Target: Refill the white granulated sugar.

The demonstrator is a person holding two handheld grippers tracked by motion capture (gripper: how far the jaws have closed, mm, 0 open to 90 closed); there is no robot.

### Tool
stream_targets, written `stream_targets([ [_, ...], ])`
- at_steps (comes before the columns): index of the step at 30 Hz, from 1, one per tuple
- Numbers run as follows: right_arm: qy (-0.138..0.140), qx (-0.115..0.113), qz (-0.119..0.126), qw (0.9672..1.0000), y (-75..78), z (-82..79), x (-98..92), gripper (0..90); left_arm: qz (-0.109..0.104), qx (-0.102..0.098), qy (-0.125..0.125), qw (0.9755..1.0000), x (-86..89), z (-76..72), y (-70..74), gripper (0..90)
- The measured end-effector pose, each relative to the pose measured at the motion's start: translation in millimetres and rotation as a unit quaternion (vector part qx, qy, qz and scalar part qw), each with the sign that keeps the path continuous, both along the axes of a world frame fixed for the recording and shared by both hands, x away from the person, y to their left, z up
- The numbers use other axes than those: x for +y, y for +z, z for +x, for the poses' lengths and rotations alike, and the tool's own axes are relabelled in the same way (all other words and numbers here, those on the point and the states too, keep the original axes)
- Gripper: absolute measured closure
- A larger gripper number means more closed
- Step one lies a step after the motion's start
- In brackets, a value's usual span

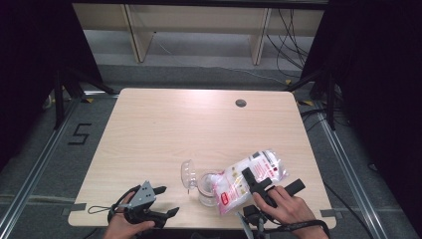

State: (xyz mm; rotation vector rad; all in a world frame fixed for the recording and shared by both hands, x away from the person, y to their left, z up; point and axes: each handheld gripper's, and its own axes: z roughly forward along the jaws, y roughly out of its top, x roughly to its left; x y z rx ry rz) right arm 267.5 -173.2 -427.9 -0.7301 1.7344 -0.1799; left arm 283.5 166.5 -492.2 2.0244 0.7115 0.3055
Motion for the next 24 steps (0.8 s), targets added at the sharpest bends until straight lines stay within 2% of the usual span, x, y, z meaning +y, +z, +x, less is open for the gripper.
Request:
stream_targets([
  [3, 0.001, -0.001, -0.001, 1.0, -0.1, 0.1, 0.1, 63.1, -0.009, 0.007, 0.003, 0.9999, -1.2, -0.2, -1.0, 20.1],
  [4, -0.007, 0.003, 0.012, 0.9999, -1.9, -1.0, -0.4, 63.1, -0.009, 0.007, 0.003, 0.9999, -1.2, -0.3, -1.0, 20.1],
  [6, 0.001, 0.0, -0.001, 1.0, -0.1, 0.1, -0.1, 63.2, -0.005, 0.006, 0.001, 1.0, -0.7, -0.2, -0.5, 20.1],
  [13, 0.0, 0.002, 0.002, 1.0, -0.2, 0.2, -0.4, 63.4, -0.009, 0.007, 0.003, 0.9999, -1.3, -0.4, -1.0, 20.1],
  [24, 0.002, 0.001, 0.001, 1.0, 0.0, -0.3, -0.7, 63.6, 0.001, 0.0, 0.0, 1.0, 0.1, 0.1, 0.2, 20.1],
])
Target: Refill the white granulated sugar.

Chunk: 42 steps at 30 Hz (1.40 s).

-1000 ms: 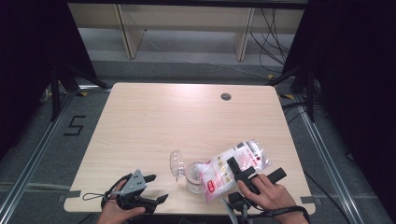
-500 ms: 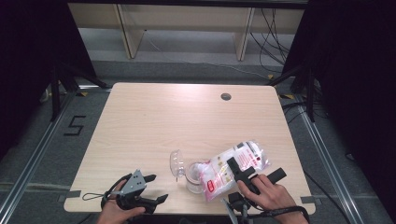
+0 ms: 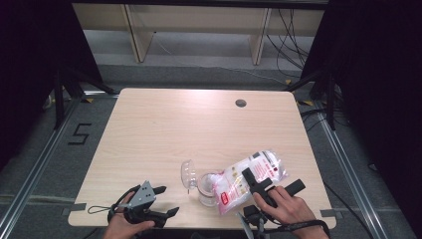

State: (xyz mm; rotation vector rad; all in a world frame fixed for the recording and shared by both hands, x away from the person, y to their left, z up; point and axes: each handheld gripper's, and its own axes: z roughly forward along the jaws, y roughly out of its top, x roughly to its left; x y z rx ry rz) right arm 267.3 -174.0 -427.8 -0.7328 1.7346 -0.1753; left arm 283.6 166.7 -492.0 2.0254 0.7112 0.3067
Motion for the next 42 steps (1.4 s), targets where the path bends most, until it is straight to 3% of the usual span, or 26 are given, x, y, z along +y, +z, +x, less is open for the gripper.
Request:
stream_targets([
  [20, 0.001, -0.002, -0.004, 1.0, 0.9, -1.2, 1.5, 64.4, -0.01, 0.006, 0.003, 0.9999, -1.4, -0.4, -1.1, 20.2],
  [22, -0.006, 0.0, 0.013, 0.9999, -1.0, -2.9, 0.9, 64.6, -0.009, 0.006, 0.003, 0.9999, -1.3, -0.4, -1.1, 20.2],
  [23, 0.005, -0.004, -0.003, 1.0, 1.0, -2.1, 1.2, 64.8, -0.009, 0.006, 0.003, 0.9999, -1.3, -0.3, -1.1, 20.2],
  [25, -0.007, -0.001, 0.005, 1.0, 0.4, -4.2, 1.5, 64.9, -0.001, 0.006, 0.0, 1.0, -0.3, 0.1, -0.9, 20.3],
  [29, 0.005, -0.009, -0.006, 0.9999, 4.2, -3.4, 1.8, 65.2, -0.009, 0.006, 0.003, 0.9999, -1.3, -0.3, -1.2, 20.2],
  [30, 0.003, -0.007, -0.005, 1.0, 4.4, -3.4, 1.7, 65.2, 0.009, 0.002, 0.0, 1.0, 0.9, 0.9, -0.4, 20.2],
  [31, 0.003, -0.008, -0.006, 0.9999, 4.4, -3.4, 1.7, 65.2, 0.009, 0.002, -0.001, 1.0, 1.0, 0.9, -0.4, 20.2],
  [32, -0.003, -0.006, 0.005, 1.0, 2.7, -4.0, 1.1, 65.3, -0.01, 0.007, 0.003, 0.9999, -1.4, -0.4, -1.2, 20.2],
  [33, -0.003, -0.005, 0.007, 1.0, 2.2, -3.9, 0.8, 65.3, -0.008, 0.006, 0.003, 0.9999, -1.2, -0.3, -1.1, 20.2],
  [34, -0.004, -0.005, 0.006, 1.0, 1.9, -3.9, 0.6, 65.3, 0.01, 0.002, -0.001, 0.9999, 1.2, 1.0, -0.3, 20.2],
  [35, -0.003, -0.005, 0.004, 1.0, 1.7, -3.7, 0.7, 65.4, -0.009, 0.007, 0.003, 0.9999, -1.2, -0.3, -1.1, 20.2],
  [42, 0.005, -0.007, -0.007, 0.9999, 3.7, -3.3, 1.0, 65.7, -0.008, 0.006, 0.003, 0.9999, -0.9, -0.3, -0.9, 20.2],
])
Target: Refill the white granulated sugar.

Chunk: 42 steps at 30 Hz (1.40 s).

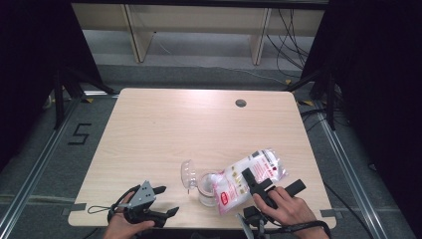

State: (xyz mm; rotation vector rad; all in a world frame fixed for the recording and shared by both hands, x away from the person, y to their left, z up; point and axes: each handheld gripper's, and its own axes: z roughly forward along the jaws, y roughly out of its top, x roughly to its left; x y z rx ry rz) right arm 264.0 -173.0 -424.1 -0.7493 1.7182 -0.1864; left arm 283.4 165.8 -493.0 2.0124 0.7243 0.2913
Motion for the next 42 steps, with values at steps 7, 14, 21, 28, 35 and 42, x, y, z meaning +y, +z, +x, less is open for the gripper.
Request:
stream_targets([
  [7, -0.001, 0.006, 0.011, 0.9999, -2.2, 0.2, -2.6, 66.0, 0.005, -0.003, -0.004, 1.0, 1.0, 0.5, 0.5, 20.2],
  [14, -0.001, 0.005, 0.011, 0.9999, -2.0, -0.1, -2.3, 66.3, 0.003, -0.002, -0.003, 1.0, 0.8, 0.4, 0.5, 20.2],
  [21, -0.001, 0.007, 0.011, 0.9999, -3.1, 0.4, -2.5, 66.4, 0.008, -0.006, -0.003, 0.9999, 1.0, 0.4, 1.0, 20.2],
  [28, -0.002, 0.009, 0.013, 0.9999, -3.8, 0.5, -2.4, 66.5, 0.003, -0.002, -0.003, 1.0, 0.8, 0.1, 0.6, 20.3],
  [35, -0.001, 0.009, 0.013, 0.9999, -3.7, 0.6, -2.6, 66.6, 0.009, -0.009, -0.004, 0.9999, 1.2, 0.8, 0.9, 20.2],
  [42, -0.001, 0.009, 0.012, 0.9999, -3.5, 0.8, -2.6, 66.6, 0.004, -0.001, -0.002, 1.0, 0.4, 0.1, 0.4, 20.2],
])
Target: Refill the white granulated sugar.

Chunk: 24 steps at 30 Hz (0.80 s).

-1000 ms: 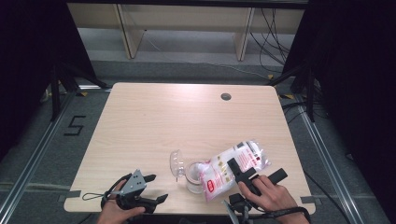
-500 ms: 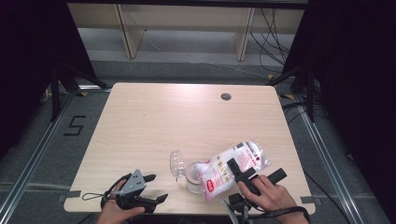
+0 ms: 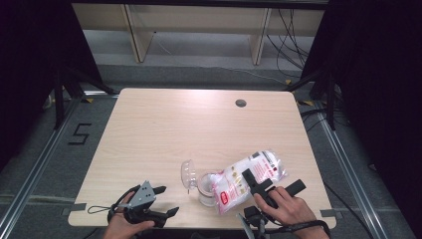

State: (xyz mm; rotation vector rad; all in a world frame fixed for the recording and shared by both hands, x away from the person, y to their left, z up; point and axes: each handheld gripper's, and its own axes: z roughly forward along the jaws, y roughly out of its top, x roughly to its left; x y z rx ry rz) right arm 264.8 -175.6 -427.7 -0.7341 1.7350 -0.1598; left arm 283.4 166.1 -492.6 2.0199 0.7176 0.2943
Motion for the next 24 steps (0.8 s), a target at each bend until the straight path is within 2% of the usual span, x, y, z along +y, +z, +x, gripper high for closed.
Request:
stream_targets([
  [7, 0.001, 0.001, -0.001, 1.0, 0.3, 0.4, 0.1, 66.7, -0.001, -0.001, 0.0, 1.0, 0.4, 0.1, 0.3, 20.2],
  [10, 0.0, 0.001, 0.0, 1.0, 0.1, 0.3, -0.1, 66.7, 0.007, -0.013, -0.005, 0.9999, 1.5, 1.5, 1.4, 20.3],
  [24, 0.0, 0.003, 0.002, 1.0, 0.2, 0.5, -0.6, 66.9, 0.008, -0.012, -0.004, 0.9999, 1.4, 1.2, 1.4, 20.3],
])
